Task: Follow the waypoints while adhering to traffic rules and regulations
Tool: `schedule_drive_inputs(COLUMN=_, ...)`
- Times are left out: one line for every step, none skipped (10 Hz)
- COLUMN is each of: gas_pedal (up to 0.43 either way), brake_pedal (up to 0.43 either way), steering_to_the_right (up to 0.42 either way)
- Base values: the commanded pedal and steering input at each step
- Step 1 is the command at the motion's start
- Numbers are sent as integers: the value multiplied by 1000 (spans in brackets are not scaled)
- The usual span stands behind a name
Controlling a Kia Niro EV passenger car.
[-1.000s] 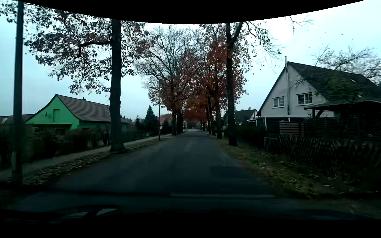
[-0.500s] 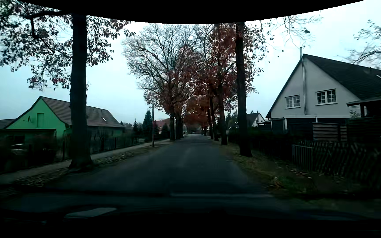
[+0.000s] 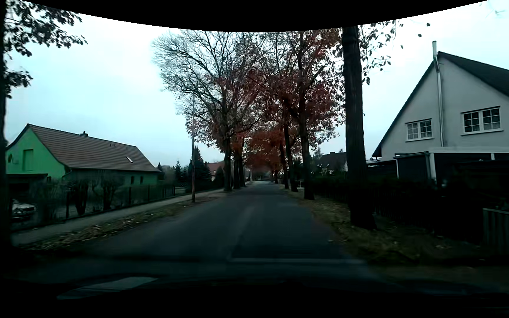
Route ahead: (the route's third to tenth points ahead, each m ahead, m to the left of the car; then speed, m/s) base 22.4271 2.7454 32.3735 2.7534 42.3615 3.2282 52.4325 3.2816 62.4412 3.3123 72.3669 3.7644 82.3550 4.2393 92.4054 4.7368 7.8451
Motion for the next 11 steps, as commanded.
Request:
schedule_drive_inputs(gas_pedal=110, brake_pedal=0, steering_to_the_right=-4)
schedule_drive_inputs(gas_pedal=118, brake_pedal=0, steering_to_the_right=-3)
schedule_drive_inputs(gas_pedal=118, brake_pedal=0, steering_to_the_right=-2)
schedule_drive_inputs(gas_pedal=118, brake_pedal=0, steering_to_the_right=-2)
schedule_drive_inputs(gas_pedal=118, brake_pedal=0, steering_to_the_right=-3)
schedule_drive_inputs(gas_pedal=118, brake_pedal=0, steering_to_the_right=-3)
schedule_drive_inputs(gas_pedal=118, brake_pedal=0, steering_to_the_right=-4)
schedule_drive_inputs(gas_pedal=118, brake_pedal=0, steering_to_the_right=-4)
schedule_drive_inputs(gas_pedal=118, brake_pedal=0, steering_to_the_right=-4)
schedule_drive_inputs(gas_pedal=118, brake_pedal=0, steering_to_the_right=-3)
schedule_drive_inputs(gas_pedal=118, brake_pedal=0, steering_to_the_right=-4)
